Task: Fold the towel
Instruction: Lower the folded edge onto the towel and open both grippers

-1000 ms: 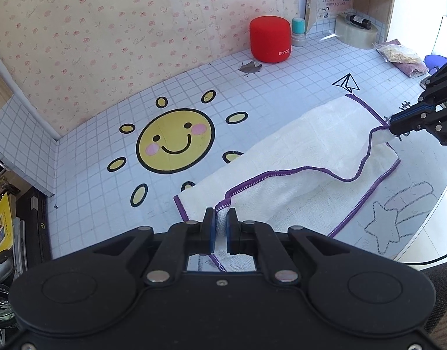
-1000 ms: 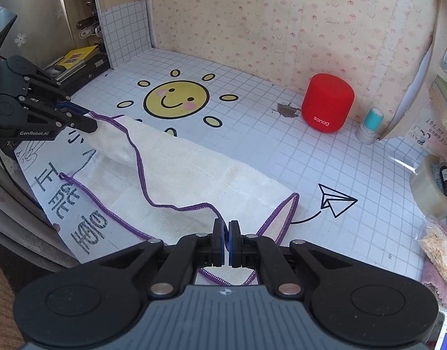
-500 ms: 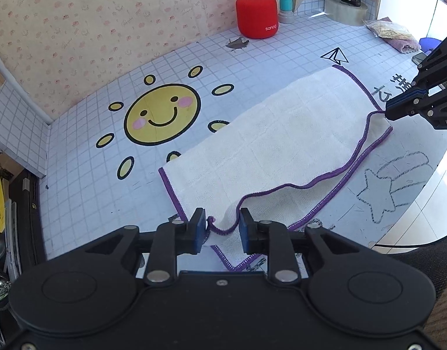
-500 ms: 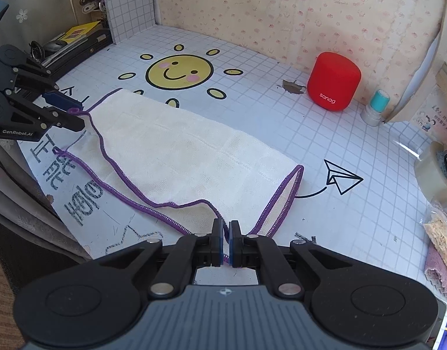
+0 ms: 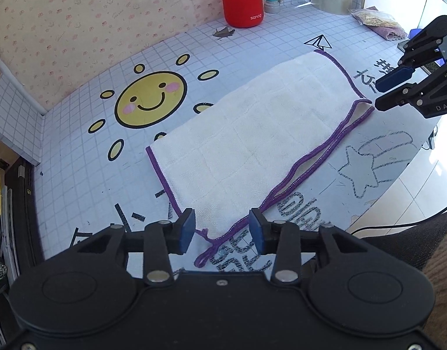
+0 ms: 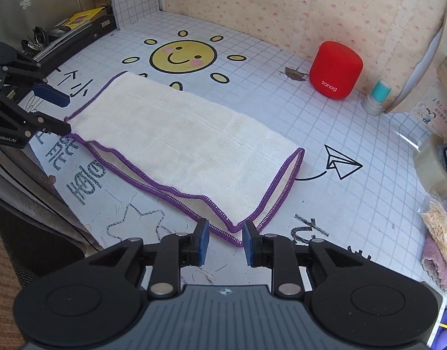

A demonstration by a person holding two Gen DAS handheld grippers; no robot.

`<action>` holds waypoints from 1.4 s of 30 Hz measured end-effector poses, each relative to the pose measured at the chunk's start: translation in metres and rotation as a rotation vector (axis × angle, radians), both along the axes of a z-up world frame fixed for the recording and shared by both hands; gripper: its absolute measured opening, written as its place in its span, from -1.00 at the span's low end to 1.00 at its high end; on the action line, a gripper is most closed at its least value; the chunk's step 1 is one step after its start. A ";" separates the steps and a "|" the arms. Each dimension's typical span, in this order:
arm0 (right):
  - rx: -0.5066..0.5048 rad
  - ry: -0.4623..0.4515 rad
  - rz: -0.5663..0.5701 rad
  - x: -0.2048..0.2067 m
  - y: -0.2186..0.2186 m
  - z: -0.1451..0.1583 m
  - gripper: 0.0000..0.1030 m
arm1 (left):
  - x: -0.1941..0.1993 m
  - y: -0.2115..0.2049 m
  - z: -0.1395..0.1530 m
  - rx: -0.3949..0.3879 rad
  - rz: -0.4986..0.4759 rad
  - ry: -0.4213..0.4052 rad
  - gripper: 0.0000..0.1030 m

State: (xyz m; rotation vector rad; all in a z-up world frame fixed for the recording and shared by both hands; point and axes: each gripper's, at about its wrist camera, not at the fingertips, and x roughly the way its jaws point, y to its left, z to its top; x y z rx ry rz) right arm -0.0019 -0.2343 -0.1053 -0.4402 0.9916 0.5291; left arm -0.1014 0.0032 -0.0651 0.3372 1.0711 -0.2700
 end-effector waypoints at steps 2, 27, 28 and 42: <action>0.011 -0.003 0.009 0.000 0.004 0.002 -0.54 | 0.001 0.000 0.004 -0.006 -0.004 -0.004 -0.18; -0.105 -0.053 0.116 0.006 0.021 -0.021 -0.84 | 0.062 -0.026 -0.020 -0.066 -0.013 -0.039 -0.09; -0.104 -0.051 0.116 0.005 0.020 -0.019 -0.88 | 0.061 -0.027 -0.020 -0.066 -0.014 -0.040 -0.05; -0.087 0.004 0.038 0.004 0.002 -0.008 -0.81 | 0.063 -0.028 -0.016 -0.100 -0.012 -0.061 0.10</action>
